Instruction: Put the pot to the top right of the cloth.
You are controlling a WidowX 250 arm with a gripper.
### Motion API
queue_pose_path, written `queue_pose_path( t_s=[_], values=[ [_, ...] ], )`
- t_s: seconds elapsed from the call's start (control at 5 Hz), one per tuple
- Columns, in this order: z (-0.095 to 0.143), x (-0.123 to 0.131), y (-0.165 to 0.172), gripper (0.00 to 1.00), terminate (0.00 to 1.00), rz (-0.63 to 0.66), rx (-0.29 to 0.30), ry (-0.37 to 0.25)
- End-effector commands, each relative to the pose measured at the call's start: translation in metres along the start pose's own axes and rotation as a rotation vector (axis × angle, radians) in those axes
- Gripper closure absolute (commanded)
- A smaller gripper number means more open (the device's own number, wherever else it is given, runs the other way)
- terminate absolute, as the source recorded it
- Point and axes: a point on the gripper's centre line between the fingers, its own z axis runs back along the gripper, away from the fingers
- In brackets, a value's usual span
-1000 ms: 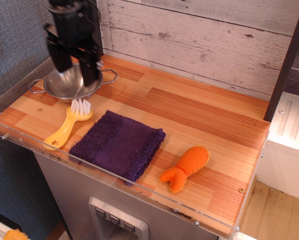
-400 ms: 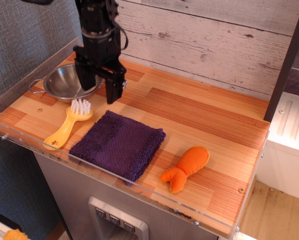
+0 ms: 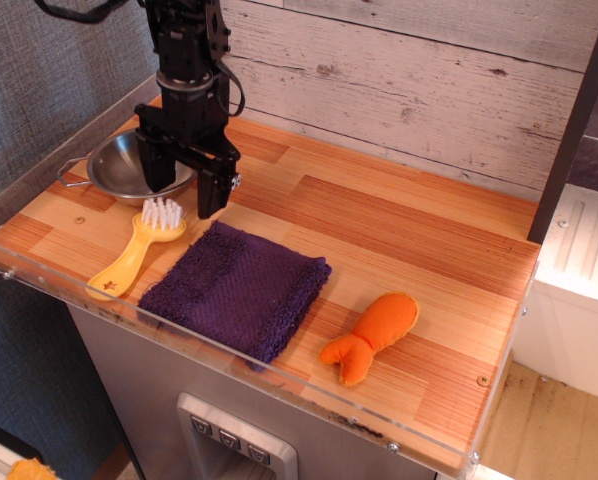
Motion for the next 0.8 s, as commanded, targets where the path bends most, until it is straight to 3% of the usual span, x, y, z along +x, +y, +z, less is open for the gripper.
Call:
queue_pose_path(
  t_s=[0.0, 0.4, 0.6],
  values=[
    [0.008, 0.002, 0.005, 1.0, 0.0, 0.013, 0.022, -0.024],
    [0.011, -0.001, 0.004, 1.0, 0.0, 0.007, 0.023, -0.021],
    [0.023, -0.006, 0.007, 1.0, 0.0, -0.005, 0.028, -0.043]
  ],
)
